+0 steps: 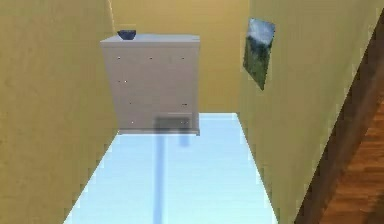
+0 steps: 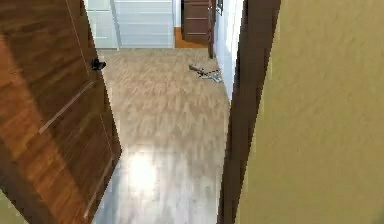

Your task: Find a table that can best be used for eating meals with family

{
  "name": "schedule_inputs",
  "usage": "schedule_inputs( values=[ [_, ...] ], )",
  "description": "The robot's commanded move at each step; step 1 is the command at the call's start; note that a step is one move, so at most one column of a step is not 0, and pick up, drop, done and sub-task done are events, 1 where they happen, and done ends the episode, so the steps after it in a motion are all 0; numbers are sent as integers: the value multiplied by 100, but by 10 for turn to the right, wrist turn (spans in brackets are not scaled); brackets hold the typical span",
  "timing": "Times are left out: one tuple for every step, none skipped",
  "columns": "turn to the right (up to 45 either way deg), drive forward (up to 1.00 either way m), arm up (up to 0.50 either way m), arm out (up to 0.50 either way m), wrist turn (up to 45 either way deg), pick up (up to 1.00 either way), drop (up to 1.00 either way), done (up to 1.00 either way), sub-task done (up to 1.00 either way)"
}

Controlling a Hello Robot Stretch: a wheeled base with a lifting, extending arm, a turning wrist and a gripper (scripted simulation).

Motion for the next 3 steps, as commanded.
schedule_inputs(
  values=[
    [450, 0, 0, 0, 0, 0, 0, 0, 0],
    [0, 40, 0, 0, 0, 0, 0, 0, 0],
    [450, 0, 0, 0, 0, 0, 0, 0, 0]
  ],
)
